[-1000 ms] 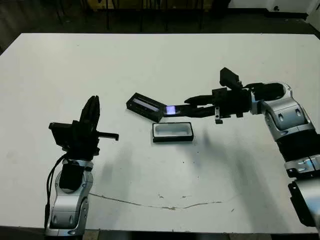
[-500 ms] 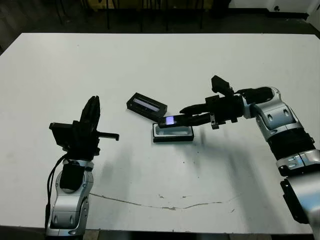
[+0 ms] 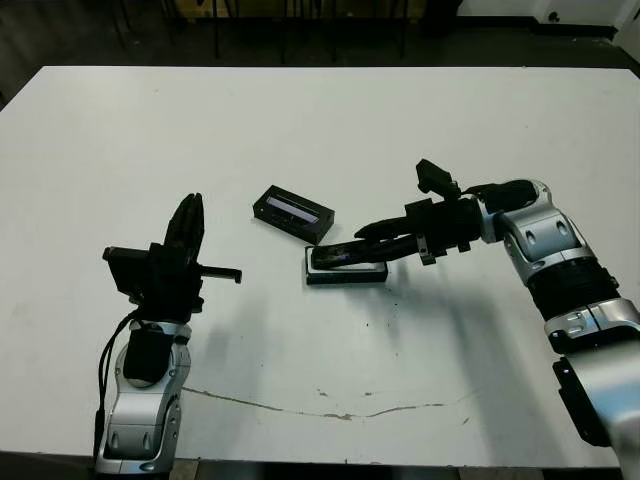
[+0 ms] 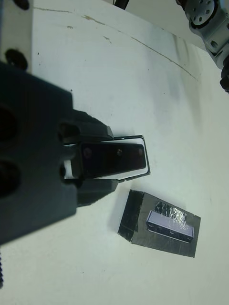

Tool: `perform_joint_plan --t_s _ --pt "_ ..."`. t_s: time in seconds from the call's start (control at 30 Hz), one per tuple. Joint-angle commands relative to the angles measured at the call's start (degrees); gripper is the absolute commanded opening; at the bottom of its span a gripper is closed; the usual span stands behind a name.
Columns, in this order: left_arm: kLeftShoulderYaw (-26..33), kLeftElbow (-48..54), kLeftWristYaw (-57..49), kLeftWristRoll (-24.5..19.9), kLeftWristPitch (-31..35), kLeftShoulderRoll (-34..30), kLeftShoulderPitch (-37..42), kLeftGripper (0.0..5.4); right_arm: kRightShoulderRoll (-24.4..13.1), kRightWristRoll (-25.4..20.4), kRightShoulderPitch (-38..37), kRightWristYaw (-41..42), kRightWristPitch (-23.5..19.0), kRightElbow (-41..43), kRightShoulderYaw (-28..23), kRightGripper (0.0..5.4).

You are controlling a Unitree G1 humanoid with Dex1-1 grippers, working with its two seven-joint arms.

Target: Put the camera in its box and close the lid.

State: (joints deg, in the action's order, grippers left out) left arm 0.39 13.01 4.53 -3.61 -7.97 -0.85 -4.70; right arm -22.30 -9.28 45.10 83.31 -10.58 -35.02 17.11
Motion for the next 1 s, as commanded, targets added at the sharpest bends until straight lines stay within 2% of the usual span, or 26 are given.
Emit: perform_joint_plan --t_s 0.03,0.57,0.93,1.0 --pt "0.1 -0.2 -0.3 0.0 0.7 -0.1 -0.9 0.00 0.1 1.1 -0.4 0.3 1.2 -0.9 0.3 0.56" --pt "0.3 -0.2 0.1 -0.5 0.5 -0.1 -0.9 0.00 2.3 2.1 -0.4 0.3 2.2 -4.8 0.6 0.56" --pt "0.7 0.6 -0.2 -0.1 0.8 -0.4 -1.4 0.00 3.6 4.4 -1.7 -1.8 -0.4 -1.5 2.8 0.56" --pt "0.7 0.6 0.0 -0.4 0.7 -0.4 -1.5 0.00 3.4 4.9 -2.2 -2.2 0.6 -0.3 3.2 0.56"
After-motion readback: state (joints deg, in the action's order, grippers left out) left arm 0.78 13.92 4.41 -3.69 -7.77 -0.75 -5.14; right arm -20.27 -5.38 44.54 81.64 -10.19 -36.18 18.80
